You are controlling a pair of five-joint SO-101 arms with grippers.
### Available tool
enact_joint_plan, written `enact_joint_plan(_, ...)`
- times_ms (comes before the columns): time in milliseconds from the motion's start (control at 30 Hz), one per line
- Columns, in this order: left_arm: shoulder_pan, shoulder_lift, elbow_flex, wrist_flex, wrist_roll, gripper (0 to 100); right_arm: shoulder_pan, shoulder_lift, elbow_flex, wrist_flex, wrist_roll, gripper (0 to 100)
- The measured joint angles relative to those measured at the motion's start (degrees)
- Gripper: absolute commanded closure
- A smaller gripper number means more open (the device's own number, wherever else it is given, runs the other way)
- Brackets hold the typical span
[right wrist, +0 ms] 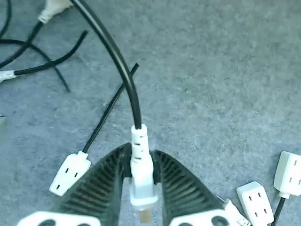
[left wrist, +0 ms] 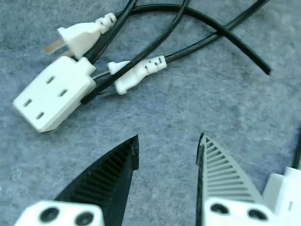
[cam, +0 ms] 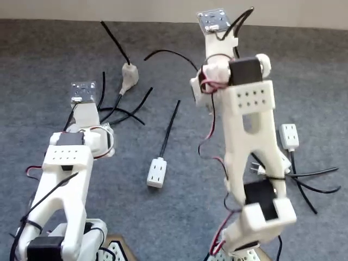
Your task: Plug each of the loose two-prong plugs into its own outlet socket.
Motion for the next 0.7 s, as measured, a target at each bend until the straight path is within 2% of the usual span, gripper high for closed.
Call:
enact_joint_plan(300,8.7,0.0,-0.35,-2.81,-0.09,79,-1.23,-3.96,3.52,-11.43,0.0,99.2)
enact_joint_plan(567,15.38,-0.18,-2.73,-3.16,-0.09,79,-8.09,-8.79,4.04,-19.16,0.0,99.2)
enact_joint_plan(700,17.93,-4.66,-1.85,-4.84,-0.09,79,-9.49,-14.68,9.93,-24.09,0.0,99.2)
